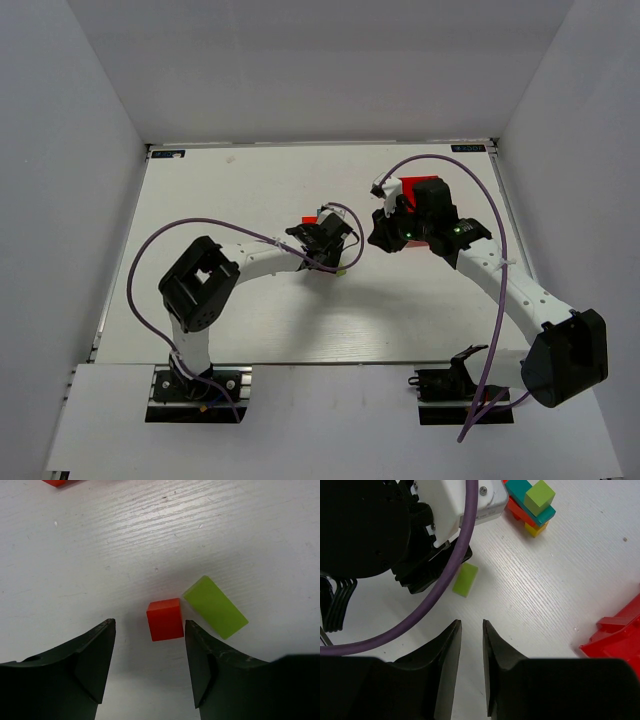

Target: Build the wood block tower

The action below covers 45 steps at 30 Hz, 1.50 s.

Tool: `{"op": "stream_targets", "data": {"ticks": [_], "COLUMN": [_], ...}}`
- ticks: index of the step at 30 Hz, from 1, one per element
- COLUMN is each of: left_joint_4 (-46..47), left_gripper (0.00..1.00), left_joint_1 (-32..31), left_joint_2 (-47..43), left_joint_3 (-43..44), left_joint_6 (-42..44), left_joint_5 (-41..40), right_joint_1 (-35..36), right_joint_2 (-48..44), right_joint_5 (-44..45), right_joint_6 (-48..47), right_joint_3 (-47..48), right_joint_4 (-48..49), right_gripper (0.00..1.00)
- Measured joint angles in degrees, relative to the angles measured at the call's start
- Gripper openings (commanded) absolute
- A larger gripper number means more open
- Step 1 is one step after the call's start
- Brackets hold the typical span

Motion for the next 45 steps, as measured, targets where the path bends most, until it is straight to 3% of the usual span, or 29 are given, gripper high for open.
{"op": "stream_targets", "data": {"ticks": [21, 25, 29, 34, 45], "left_joint_4": [-1.7, -1.7, -1.7, -1.7, -1.7], "left_gripper": [0.43, 0.33, 0.17, 0.10, 0.03], "left_joint_1": [-1.4, -1.9, -2.0, -2.0, -0.7], "left_joint_2": [2.2, 2.4, 2.5, 2.3, -10.5], "left_joint_3": [2.1, 2.2, 2.4, 2.7, 2.0], "left_joint_6": [-2.9, -3.6, -3.8, -3.9, 8.2], "left_joint_5": [-1.2, -1.4, -1.5, -1.6, -0.9], "right_joint_1": [-0.3, -0.3, -0.3, -0.5, -1.3], "right_joint_2": [0.0, 0.0, 0.0, 0.0, -1.5], "right_joint_5": [-1.8, -2.0, -2.1, -2.1, -2.9], "right_joint_6": [0.0, 0.0, 0.0, -0.2, -0.5], "right_joint_3": [0.0, 0.0, 0.0, 0.0, -0.1], "right_joint_4": [0.0, 0.0, 0.0, 0.0, -0.1], "right_gripper": [0.31, 0.31, 0.33, 0.35, 0.35]}}
